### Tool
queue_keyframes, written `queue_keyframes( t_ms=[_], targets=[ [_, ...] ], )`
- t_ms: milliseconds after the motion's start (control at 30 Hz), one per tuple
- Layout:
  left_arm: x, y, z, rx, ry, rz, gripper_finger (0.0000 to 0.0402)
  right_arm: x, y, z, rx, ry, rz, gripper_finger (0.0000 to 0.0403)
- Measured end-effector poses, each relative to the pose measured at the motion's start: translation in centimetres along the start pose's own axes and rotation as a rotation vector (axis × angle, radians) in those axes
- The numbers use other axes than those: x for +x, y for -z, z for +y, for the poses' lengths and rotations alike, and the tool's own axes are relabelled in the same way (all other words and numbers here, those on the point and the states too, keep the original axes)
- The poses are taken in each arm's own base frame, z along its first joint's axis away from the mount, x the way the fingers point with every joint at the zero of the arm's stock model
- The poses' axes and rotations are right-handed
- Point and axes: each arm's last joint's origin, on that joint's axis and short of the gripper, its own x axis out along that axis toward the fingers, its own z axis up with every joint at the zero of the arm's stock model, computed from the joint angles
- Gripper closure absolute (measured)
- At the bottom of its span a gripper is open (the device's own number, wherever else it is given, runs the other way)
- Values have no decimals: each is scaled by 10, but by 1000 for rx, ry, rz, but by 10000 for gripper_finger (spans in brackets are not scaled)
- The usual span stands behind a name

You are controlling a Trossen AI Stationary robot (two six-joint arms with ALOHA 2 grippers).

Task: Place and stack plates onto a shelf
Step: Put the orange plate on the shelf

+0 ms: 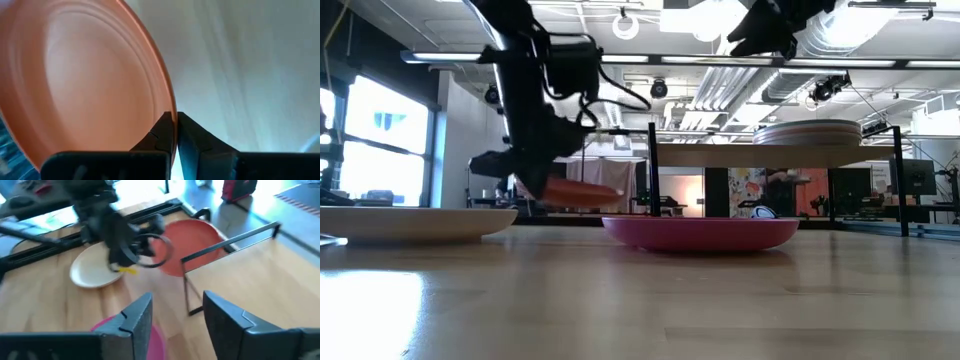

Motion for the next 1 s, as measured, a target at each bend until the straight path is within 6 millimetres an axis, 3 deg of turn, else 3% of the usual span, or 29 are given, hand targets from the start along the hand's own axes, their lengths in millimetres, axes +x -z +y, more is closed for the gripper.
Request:
queue_keyframes(
  t_ms=[300,533,733,1000],
  targets=[
    [-42,9,-8,26,-144,9,400,10,-17,2,4,-19,-165,242],
    [-71,13,-11,148,-382,61,400,11,-27,2,18,26,-286,242],
    [-85,10,-8,222,-582,140,401,9,-34,2,20,48,-362,242],
    [-92,-4,0,281,-662,103,401,8,-39,2,-10,81,-415,242]
  ],
)
